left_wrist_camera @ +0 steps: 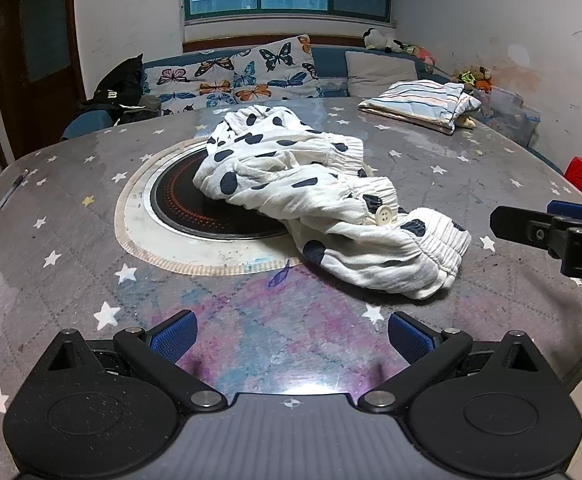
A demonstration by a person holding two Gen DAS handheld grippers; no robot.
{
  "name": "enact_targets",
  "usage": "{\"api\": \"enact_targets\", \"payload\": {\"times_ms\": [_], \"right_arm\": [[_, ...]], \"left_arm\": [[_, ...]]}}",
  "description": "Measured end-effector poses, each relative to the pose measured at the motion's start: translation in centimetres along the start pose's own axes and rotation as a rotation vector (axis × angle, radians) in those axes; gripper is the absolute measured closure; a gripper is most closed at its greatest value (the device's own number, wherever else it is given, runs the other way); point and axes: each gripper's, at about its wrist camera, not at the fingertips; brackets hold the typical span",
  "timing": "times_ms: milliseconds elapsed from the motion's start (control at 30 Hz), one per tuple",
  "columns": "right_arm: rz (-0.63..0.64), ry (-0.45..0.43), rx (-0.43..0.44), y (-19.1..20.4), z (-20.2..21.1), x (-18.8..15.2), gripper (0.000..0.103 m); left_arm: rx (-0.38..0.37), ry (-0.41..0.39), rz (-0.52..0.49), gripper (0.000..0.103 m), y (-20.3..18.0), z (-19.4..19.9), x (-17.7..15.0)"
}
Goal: Fold clothes
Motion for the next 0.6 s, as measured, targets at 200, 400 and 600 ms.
{"api": "enact_targets", "payload": {"times_ms": [200, 400, 600], "right_arm": [[-0.020, 0.006, -0.015, -0.8, -0.4, 0.1, 0.000], [-0.048, 0.000, -0.044, -1.8, -0.8, 0.5, 0.000], [-0.067, -0.003, -0.063, -3.0, -1.2, 1.0, 0.000]], "left_arm": [[-0.020, -0.013, -0.021, 0.000, -0.7, -0.3, 0.9], [-0.082, -0.035, -0.084, 0.007, -2.4, -0.7, 2.0], [-0.143, -0.045, -0.185, 0.018, -4.6, -2.2, 2.4]]}}
Point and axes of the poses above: each gripper's, at about its wrist camera, not at the fingertips, and z roughly against the way its jaws point, y to its left, x to its top, and after that the axes turned 13 degrees about -x, right-handed
